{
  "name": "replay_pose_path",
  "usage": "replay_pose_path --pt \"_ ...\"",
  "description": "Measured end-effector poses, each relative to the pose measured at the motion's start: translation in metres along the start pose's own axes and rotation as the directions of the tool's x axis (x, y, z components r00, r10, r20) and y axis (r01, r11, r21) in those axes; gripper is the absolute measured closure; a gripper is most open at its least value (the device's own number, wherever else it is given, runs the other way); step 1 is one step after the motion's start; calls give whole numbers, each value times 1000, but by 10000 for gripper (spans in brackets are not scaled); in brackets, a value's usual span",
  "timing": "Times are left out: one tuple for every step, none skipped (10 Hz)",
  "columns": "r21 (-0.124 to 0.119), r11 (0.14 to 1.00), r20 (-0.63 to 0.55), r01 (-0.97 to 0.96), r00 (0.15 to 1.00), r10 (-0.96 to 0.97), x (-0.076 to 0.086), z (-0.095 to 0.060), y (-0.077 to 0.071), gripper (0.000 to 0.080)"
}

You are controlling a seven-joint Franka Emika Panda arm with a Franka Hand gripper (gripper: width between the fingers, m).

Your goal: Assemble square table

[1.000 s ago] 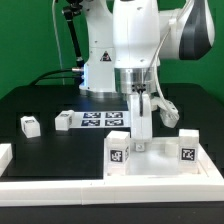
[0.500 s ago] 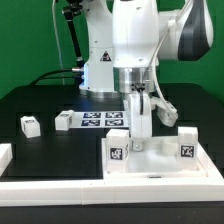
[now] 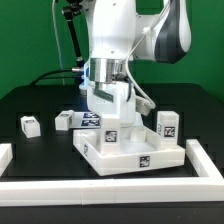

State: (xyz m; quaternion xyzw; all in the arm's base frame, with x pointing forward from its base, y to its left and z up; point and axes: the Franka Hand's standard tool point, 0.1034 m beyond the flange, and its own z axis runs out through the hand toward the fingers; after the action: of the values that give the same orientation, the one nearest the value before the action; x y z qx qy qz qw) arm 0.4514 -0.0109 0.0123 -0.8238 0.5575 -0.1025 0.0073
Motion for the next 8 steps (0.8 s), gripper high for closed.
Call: replay_pose_path --pt "0 998 0 60 998 -60 0 0 0 742" --pt "0 980 1 201 980 -201 2 0 -2 742" --pt "-4 946 -19 326 945 -326 17 1 -2 741" --pt "-11 912 -24 410 912 -410 20 3 -2 741" --pt "-14 895 -26 445 895 -446 22 2 -2 741" --pt "-18 858 -24 514 857 -514 22 3 -1 741" --pt "-20 816 -22 578 816 -578 22 3 -2 741" --pt "-22 785 -24 620 784 -620 24 3 -2 741"
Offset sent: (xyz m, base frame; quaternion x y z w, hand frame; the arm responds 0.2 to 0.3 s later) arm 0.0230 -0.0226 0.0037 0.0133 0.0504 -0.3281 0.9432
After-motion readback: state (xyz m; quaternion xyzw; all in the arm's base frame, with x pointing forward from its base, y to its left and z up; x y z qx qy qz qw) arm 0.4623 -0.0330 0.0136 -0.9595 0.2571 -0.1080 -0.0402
